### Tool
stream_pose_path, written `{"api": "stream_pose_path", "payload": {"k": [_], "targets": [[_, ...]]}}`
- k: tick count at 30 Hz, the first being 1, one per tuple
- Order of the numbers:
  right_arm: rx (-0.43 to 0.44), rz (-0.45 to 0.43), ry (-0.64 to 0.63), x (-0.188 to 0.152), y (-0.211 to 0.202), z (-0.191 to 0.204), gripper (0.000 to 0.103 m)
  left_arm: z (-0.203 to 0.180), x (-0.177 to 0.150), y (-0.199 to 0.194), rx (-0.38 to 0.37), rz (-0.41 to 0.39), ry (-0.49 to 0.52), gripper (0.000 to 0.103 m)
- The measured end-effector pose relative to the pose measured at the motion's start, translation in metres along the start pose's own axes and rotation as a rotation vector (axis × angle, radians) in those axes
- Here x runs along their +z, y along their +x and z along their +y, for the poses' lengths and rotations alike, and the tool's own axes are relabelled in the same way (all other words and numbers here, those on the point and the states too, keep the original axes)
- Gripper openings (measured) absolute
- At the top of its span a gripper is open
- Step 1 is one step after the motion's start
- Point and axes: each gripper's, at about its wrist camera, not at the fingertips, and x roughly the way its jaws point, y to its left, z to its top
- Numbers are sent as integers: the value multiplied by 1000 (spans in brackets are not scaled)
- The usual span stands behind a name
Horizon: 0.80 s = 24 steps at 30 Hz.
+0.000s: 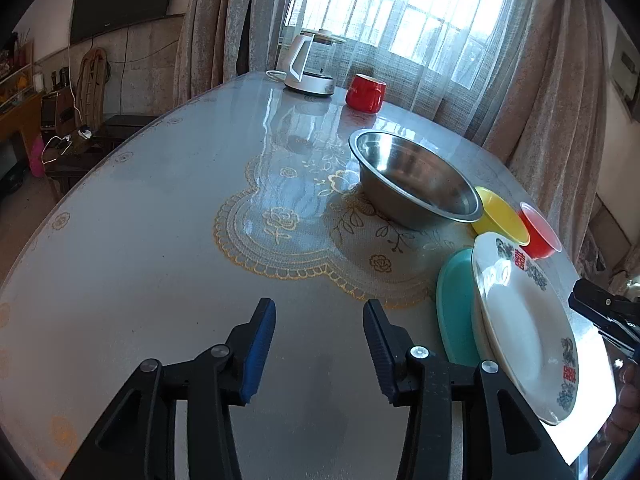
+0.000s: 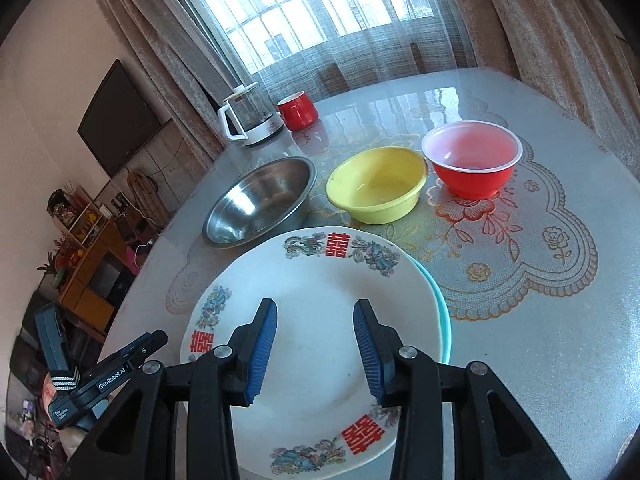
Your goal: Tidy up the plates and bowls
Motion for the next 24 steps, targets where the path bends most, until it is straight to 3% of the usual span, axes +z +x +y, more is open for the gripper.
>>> {"api": "stream_pose_path", "payload": {"k": [6, 13, 15, 21, 24], "targets": [[52, 15, 15, 32, 26, 19, 40, -1, 34, 11, -40, -5, -20, 45], [45, 92, 89, 62, 78, 20, 40, -6, 69, 35, -65, -5, -42, 42], [2, 115, 106, 65, 93, 18, 40, -7, 78, 43, -68, 3, -54, 41], [-18, 130, 111, 74, 115, 15, 40, -11, 102, 67, -97, 27, -100, 41], [-36, 142, 92, 78, 123, 16, 40, -16, 108, 83, -62, 36, -97, 41]]}}
